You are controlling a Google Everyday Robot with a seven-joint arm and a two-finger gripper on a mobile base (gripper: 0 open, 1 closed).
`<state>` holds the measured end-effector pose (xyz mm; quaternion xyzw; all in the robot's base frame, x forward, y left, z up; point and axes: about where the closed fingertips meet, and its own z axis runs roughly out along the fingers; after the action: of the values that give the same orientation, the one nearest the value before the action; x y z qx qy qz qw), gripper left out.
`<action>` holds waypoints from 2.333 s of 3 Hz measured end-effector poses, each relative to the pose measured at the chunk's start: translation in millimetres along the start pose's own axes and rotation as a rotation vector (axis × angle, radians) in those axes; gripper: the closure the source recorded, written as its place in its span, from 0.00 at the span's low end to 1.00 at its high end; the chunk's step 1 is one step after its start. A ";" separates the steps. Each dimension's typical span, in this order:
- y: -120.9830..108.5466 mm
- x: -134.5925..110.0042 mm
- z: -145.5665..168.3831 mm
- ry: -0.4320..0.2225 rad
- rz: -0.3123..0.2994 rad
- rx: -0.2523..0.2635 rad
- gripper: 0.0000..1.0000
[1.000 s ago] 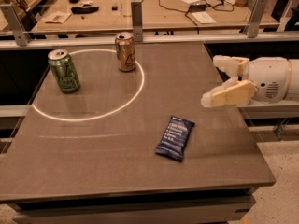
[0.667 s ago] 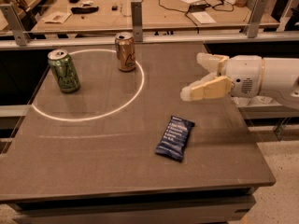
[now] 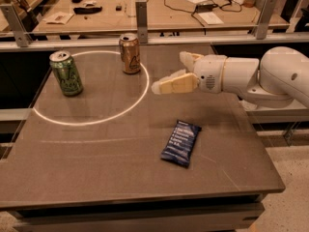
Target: Knock green can over
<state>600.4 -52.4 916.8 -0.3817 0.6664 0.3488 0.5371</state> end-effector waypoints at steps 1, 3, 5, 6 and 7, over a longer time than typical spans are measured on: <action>-9.7 -6.8 33.8 -0.019 -0.016 0.021 0.00; -3.9 -23.1 83.6 -0.044 -0.052 -0.015 0.00; 18.8 -27.5 141.7 -0.026 -0.084 -0.095 0.00; 31.6 -28.9 169.3 -0.014 -0.099 -0.145 0.00; 48.8 -27.3 207.5 0.015 -0.113 -0.210 0.00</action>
Offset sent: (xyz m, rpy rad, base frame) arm 0.0521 0.0752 0.0121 0.0367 -0.0711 0.0140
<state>654.2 155.6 909.1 -0.4753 0.6076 0.3830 0.5082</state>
